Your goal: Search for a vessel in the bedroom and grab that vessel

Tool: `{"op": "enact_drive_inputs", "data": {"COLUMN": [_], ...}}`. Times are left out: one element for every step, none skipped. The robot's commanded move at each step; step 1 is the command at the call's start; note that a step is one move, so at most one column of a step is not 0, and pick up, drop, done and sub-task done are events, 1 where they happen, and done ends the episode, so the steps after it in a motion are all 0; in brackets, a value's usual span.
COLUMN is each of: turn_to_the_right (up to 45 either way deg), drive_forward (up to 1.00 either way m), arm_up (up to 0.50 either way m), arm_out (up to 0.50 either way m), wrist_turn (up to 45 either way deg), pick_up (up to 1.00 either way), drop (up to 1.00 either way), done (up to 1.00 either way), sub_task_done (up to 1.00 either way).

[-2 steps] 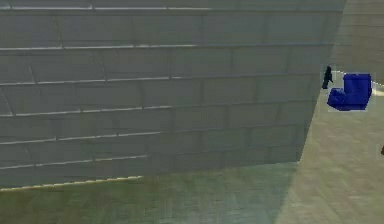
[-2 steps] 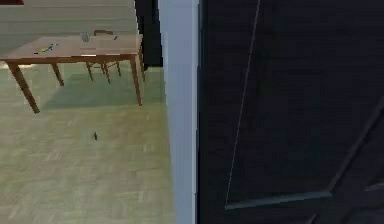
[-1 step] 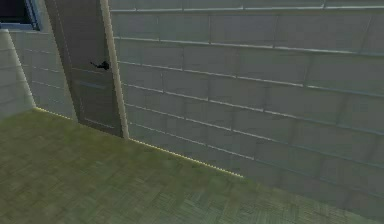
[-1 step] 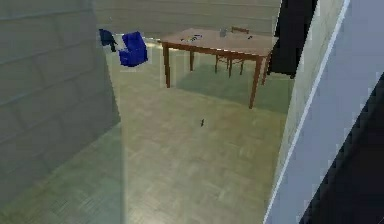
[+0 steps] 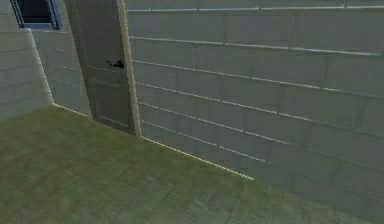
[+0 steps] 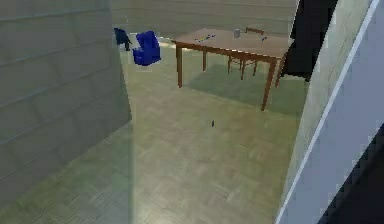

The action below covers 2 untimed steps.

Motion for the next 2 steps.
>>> {"op": "enact_drive_inputs", "data": {"turn_to_the_right": [0.0,45.0], "drive_forward": [0.25,0.0], "arm_up": [0.0,0.0], "arm_out": [0.0,0.0], "wrist_turn": [0.0,0.0], "pick_up": [0.0,0.0], "drop": [0.0,0.0], "done": [0.0,0.0], "sub_task_done": [0.0,0.0]}}
